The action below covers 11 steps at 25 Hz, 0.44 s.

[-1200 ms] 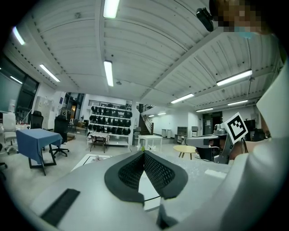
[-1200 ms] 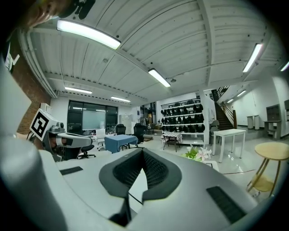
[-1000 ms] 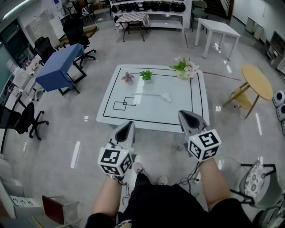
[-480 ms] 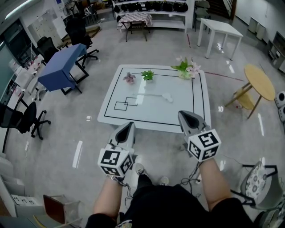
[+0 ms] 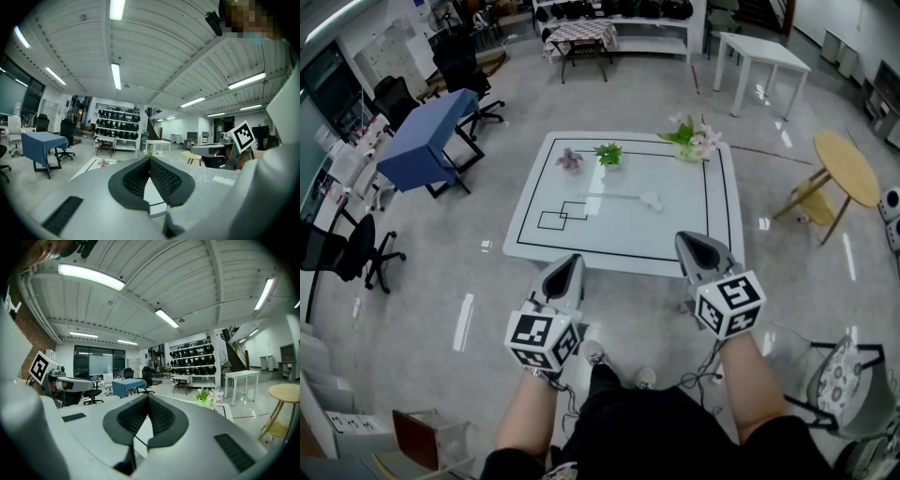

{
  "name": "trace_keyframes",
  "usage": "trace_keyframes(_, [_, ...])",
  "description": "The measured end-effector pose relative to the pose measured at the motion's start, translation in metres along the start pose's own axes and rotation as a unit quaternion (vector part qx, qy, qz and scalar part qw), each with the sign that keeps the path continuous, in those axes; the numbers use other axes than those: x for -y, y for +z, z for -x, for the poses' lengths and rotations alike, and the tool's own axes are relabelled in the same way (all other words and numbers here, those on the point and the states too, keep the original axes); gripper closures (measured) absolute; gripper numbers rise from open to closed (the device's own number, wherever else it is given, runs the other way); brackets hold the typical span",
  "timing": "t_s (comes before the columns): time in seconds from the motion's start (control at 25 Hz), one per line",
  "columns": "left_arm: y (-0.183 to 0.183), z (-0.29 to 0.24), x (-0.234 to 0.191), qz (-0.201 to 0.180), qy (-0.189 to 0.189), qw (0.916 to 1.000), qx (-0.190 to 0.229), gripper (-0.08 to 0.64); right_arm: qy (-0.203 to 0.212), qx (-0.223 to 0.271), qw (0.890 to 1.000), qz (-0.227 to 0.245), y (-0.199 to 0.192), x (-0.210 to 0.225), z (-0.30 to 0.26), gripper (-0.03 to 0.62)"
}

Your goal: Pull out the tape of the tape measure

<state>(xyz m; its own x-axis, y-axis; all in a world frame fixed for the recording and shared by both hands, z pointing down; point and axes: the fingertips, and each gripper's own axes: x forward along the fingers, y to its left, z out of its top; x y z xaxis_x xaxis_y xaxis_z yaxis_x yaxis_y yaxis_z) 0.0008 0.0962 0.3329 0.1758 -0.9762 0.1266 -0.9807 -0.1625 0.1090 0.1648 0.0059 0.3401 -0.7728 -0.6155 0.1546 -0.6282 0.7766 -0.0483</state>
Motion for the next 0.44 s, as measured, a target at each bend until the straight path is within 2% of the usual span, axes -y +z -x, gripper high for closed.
trace_keyframes(0.44, [0.0008,-0.0003,0.0011,0.004,-0.002,1.0,0.003,0.557,-0.001,0.004,1.0,-0.001,0.0004,0.0006,-0.0002,0.597])
